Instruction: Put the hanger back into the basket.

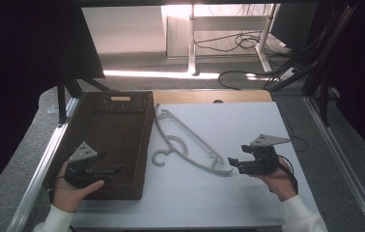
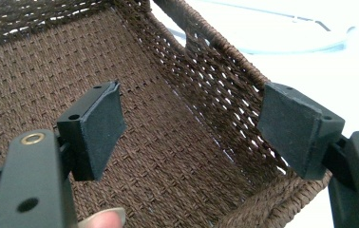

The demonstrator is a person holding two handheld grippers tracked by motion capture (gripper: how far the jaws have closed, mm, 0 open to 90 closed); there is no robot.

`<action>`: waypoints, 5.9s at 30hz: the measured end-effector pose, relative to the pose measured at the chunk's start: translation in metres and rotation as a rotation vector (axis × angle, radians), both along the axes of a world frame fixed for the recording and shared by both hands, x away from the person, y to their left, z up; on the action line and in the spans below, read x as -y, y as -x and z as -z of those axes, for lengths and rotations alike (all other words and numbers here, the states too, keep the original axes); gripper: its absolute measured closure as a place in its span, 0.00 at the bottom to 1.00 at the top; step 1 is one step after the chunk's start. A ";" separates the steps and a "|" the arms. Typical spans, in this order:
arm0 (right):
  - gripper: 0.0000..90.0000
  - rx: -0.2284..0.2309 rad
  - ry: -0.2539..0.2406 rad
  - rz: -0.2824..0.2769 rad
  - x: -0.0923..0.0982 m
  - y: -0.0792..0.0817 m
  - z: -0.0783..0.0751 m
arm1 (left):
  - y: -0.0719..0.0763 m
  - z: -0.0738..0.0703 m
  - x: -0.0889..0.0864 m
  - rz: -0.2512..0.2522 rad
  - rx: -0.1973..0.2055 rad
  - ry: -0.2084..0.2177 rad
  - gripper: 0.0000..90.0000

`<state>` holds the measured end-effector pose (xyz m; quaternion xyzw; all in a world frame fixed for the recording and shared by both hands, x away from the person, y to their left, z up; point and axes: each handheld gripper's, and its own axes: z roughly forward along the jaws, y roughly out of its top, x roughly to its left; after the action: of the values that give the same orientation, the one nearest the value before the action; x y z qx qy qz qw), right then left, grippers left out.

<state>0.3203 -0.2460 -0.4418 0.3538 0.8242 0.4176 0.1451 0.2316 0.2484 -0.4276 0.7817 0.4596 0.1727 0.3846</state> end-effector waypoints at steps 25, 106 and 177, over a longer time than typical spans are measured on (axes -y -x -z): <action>0.32 0.004 0.072 -0.024 -0.016 -0.008 -0.004 | 0.012 0.003 -0.007 -0.027 -0.002 0.011 0.26; 0.56 -0.135 0.233 -0.138 -0.136 -0.081 0.021 | 0.010 0.004 -0.008 -0.028 0.005 0.004 0.26; 0.90 -0.210 0.396 0.014 -0.184 -0.126 0.052 | 0.009 0.005 -0.011 -0.031 0.007 0.000 0.25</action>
<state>0.4467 -0.0620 -0.4937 0.3656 0.8983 0.2075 0.1278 0.2224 0.2593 -0.4328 0.7738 0.4703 0.1816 0.3836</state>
